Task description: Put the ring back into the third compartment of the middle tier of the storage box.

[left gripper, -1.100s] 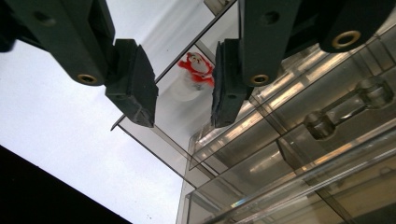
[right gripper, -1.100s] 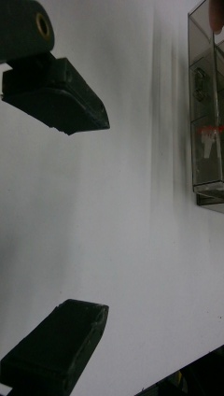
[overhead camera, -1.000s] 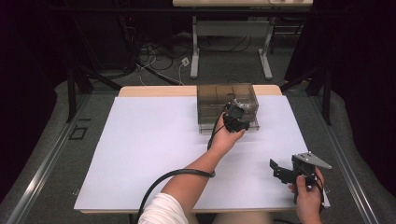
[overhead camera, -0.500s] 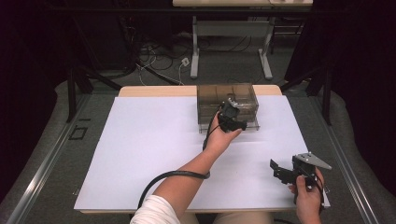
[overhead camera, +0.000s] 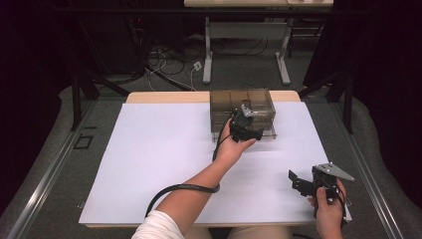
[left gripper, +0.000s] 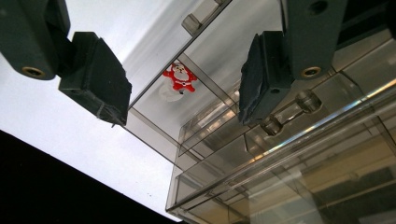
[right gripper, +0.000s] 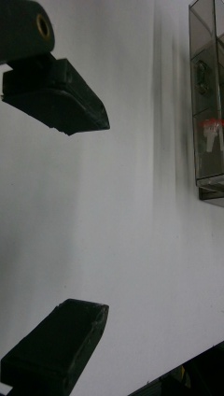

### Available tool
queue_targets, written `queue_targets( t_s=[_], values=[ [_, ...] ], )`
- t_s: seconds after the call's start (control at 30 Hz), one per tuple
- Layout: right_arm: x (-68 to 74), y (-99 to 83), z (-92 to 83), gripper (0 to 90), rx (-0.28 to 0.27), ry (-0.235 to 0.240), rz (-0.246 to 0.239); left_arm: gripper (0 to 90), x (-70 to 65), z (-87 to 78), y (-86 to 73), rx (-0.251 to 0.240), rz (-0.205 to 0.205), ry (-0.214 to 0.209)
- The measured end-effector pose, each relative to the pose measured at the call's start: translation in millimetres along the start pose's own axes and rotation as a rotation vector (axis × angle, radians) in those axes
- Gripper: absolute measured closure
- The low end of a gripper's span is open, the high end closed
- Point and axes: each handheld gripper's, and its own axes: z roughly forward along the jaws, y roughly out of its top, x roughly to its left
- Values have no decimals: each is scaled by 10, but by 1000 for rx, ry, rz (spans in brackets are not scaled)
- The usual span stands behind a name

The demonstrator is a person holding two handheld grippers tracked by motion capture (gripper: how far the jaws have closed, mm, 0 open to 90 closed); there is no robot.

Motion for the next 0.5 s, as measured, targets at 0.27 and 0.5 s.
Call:
queue_targets(
  t_s=[0.27,0.5],
  values=[
    [14,-4,-5,98,0,-5,11,327,62,-202,-87,-10,-18,-22],
    [7,-4,-8,98,4,-9,7,265,203,-422,-252,-17,-82,-38]
  ],
)
